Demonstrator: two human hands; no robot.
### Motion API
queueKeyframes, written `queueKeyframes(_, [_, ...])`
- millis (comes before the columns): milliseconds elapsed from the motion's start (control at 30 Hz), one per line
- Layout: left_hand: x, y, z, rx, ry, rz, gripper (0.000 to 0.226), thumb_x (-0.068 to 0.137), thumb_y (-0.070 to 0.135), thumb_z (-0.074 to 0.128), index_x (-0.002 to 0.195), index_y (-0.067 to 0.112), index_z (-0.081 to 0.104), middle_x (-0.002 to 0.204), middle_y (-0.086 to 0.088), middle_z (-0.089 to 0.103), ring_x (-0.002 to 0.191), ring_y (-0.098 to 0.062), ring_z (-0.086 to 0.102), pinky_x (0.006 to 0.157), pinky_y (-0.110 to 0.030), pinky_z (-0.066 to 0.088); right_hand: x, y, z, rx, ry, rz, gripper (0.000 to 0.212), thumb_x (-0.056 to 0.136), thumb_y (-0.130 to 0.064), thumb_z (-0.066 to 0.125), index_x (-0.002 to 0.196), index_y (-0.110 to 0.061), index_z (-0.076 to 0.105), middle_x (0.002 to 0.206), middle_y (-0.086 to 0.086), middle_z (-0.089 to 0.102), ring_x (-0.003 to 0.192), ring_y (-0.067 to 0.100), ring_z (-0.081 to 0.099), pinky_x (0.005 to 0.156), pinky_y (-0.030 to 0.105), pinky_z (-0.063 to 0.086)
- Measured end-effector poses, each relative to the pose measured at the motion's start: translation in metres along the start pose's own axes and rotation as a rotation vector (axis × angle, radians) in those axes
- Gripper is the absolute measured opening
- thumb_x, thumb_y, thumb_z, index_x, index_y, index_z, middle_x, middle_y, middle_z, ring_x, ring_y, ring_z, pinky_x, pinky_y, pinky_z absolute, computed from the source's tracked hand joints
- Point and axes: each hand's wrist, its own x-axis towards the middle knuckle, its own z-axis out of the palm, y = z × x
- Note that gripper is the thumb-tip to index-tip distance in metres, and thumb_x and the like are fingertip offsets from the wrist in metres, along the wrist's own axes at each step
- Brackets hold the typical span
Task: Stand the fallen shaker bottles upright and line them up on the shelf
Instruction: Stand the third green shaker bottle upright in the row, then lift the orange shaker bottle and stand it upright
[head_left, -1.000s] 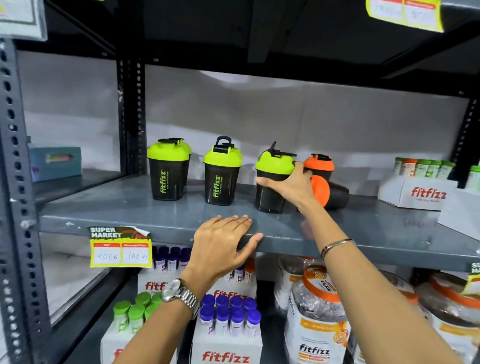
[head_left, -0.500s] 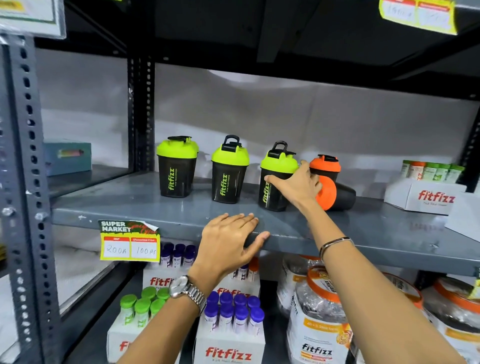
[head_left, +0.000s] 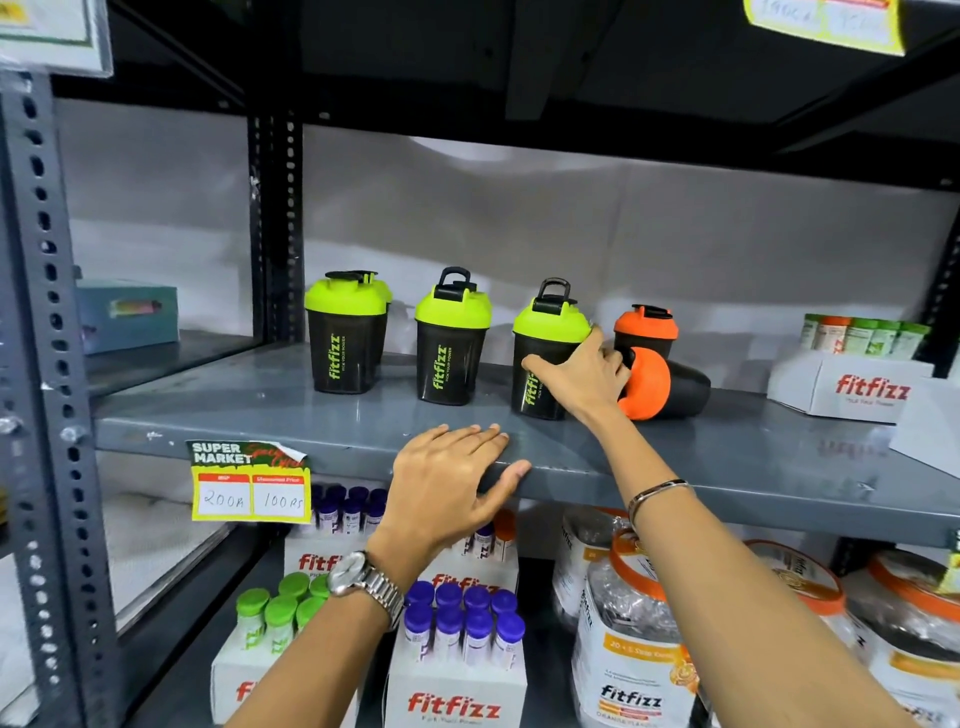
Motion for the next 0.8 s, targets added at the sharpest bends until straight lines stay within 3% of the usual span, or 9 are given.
queueKeyframes(233, [0.000,0.003,0.004,0.007,0.010,0.002,0.041,0.085,0.046,0.049,0.092,0.016,0.076,0.094,0.001,0.076,0.090,-0.012,0.070,0.082,-0.031,0.053,0.003,0.013,-0.015,-0.034,0.036,-0.100,0.111,0.063,-0.062,0.068,0.145,-0.006,0.017,0.147,0.017,0.036,0.135,0.036,0.026,0.107,0.045,0.021])
queueKeyframes(433, [0.006,0.017,0.007,0.012,0.037,-0.006,0.042,0.084,0.047,0.049,0.097,0.017,0.075,0.100,0.001,0.074,0.098,-0.013,0.068,0.086,-0.033,0.052,0.013,0.041,-0.064,-0.086,0.104,-0.314,0.095,0.064,-0.062,0.069,0.140,-0.019,0.032,0.142,0.009,0.044,0.133,0.031,0.029,0.103,0.043,0.023])
queueKeyframes(667, [0.030,0.065,0.024,-0.040,-0.125,0.090,0.049,0.085,0.053,0.044,0.098,0.017,0.074,0.101,0.001,0.074,0.095,-0.013,0.069,0.075,-0.027,0.055,0.028,0.100,-0.095,-0.190,-0.226,-0.279,0.098,0.059,-0.045,0.081,0.141,-0.030,0.030,0.145,0.004,0.041,0.132,0.030,0.034,0.101,0.041,0.024])
queueKeyframes(800, [0.027,0.063,0.028,0.001,-0.136,0.090,0.049,0.085,0.053,0.044,0.096,0.018,0.075,0.097,0.002,0.075,0.090,-0.012,0.070,0.075,-0.028,0.055,0.034,0.116,-0.092,-0.193,-0.285,-0.302,0.107,0.056,-0.036,0.083,0.144,-0.026,0.024,0.148,0.005,0.037,0.133,0.031,0.034,0.104,0.044,0.024])
